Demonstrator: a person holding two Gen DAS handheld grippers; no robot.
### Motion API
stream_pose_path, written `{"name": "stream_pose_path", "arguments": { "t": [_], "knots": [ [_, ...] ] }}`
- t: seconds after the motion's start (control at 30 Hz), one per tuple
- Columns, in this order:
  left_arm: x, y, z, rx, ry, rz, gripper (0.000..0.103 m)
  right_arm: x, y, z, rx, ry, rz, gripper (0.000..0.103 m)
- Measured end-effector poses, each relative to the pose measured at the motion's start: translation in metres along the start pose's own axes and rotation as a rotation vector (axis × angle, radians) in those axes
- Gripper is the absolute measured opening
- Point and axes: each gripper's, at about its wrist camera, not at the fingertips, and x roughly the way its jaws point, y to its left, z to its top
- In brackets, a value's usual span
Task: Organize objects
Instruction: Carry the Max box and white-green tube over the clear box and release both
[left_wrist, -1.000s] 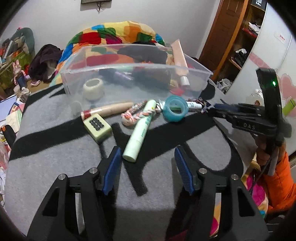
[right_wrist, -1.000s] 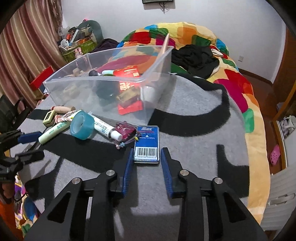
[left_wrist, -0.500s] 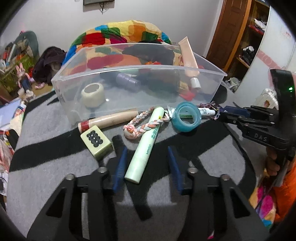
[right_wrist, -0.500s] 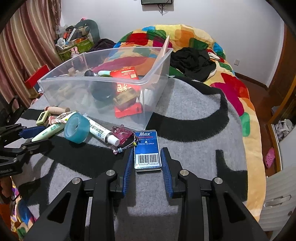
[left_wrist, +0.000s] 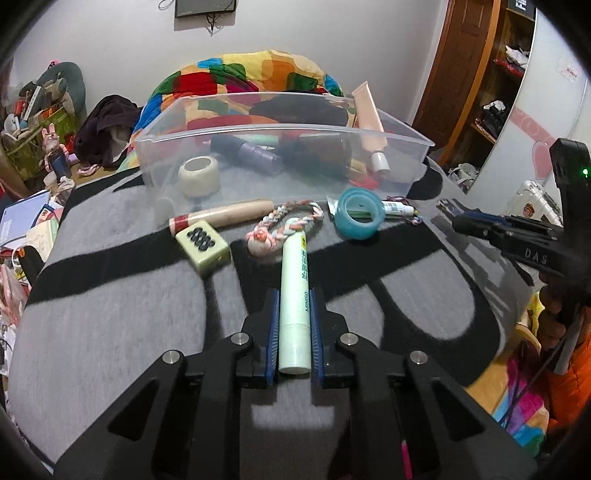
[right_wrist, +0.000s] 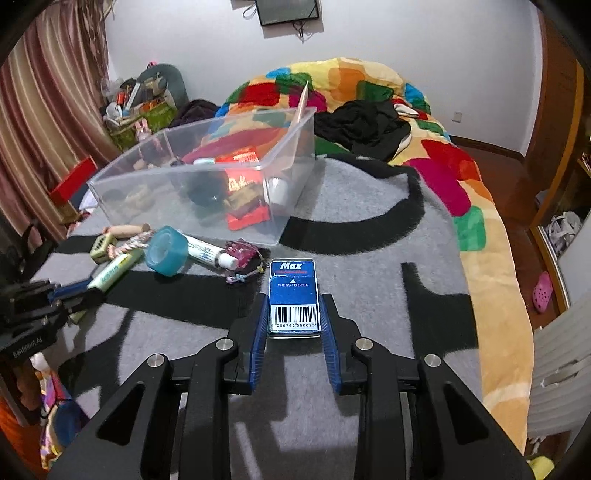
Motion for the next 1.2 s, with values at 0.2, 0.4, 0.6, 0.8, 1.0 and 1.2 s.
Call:
{"name": "stream_pose_path", "arguments": {
  "t": [0.2, 0.4, 0.6, 0.8, 1.0, 1.2],
  "knots": [
    [-0.024, 0.002, 0.001, -0.022, -0.054, -0.016, 0.015, -0.021, 0.012, 0.008, -0.008, -0.06, 0.025, 0.025],
    [-0.047, 0.005, 0.018, -0.045, -0.136, -0.046, 0.015, -0.04, 0.027, 0.019, -0.03, -0.124, 0.047, 0.025],
    [-0.064, 0.008, 0.043, -0.045, -0.213, -0.047, 0.015, -0.048, 0.042, 0.033, -0.058, -0.166, 0.059, 0.025],
    [-0.076, 0.011, 0.072, -0.04, -0.271, -0.032, 0.015, -0.044, 0.052, 0.047, -0.08, -0.186, 0.066, 0.025],
    [-0.079, 0.022, 0.107, -0.063, -0.315, -0.025, 0.015, -0.036, 0.054, 0.067, -0.076, -0.207, 0.067, 0.025],
    [-0.067, 0.034, 0.137, -0.093, -0.334, 0.013, 0.015, -0.018, 0.055, 0.09, -0.08, -0.191, 0.057, 0.025]
  ]
}}
